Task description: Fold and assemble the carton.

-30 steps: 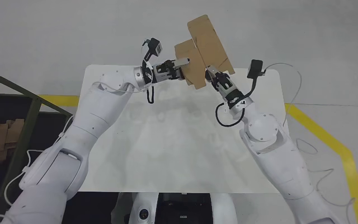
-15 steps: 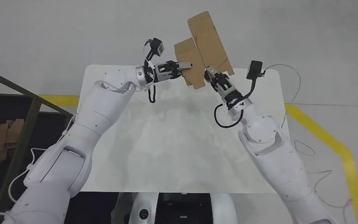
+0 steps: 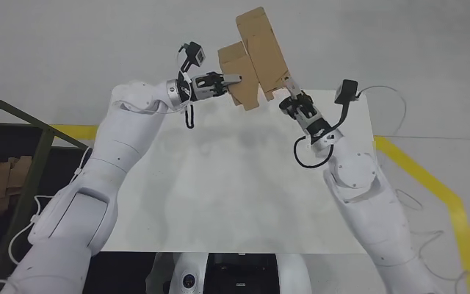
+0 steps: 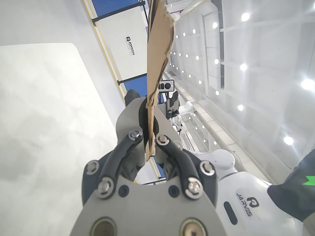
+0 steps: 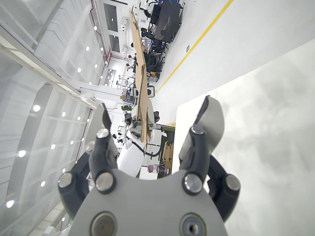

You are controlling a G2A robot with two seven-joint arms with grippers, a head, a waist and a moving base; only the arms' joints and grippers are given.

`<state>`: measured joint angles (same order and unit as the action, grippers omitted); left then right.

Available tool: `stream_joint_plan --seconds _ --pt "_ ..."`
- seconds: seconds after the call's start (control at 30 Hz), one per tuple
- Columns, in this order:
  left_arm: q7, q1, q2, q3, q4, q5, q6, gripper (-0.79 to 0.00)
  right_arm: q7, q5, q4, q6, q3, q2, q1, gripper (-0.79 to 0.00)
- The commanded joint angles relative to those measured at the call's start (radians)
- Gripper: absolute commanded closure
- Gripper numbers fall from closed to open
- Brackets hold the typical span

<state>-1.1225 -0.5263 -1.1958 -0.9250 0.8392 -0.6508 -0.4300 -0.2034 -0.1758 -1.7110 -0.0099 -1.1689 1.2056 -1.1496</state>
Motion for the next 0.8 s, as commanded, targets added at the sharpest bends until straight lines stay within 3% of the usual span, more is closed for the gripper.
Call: stream_joint_plan --seconds 0.0,0.23,0.37,0.77 --pt "-0.067 0.015 0.006 -0.003 -0.014 0.029 0.037 0.000 -0.066 0.007 0.010 -0.021 -0.025 -0.006 -0.007 -0.785" --pt "-0.254 0.062 0.021 -0.001 -0.061 0.118 0.090 0.000 -0.297 -0.033 0.098 -0.089 -0.106 -0.025 -0.008 -0.785" --pt "-0.374 0.064 0.025 0.001 -0.055 0.102 0.106 0.000 -0.515 -0.030 0.158 -0.113 -0.118 -0.039 0.015 -0.785" --pt "-0.413 0.035 0.063 0.128 0.086 0.191 0.146 0.000 -0.769 -0.068 0.255 -0.236 -0.115 -0.052 0.037 -0.785"
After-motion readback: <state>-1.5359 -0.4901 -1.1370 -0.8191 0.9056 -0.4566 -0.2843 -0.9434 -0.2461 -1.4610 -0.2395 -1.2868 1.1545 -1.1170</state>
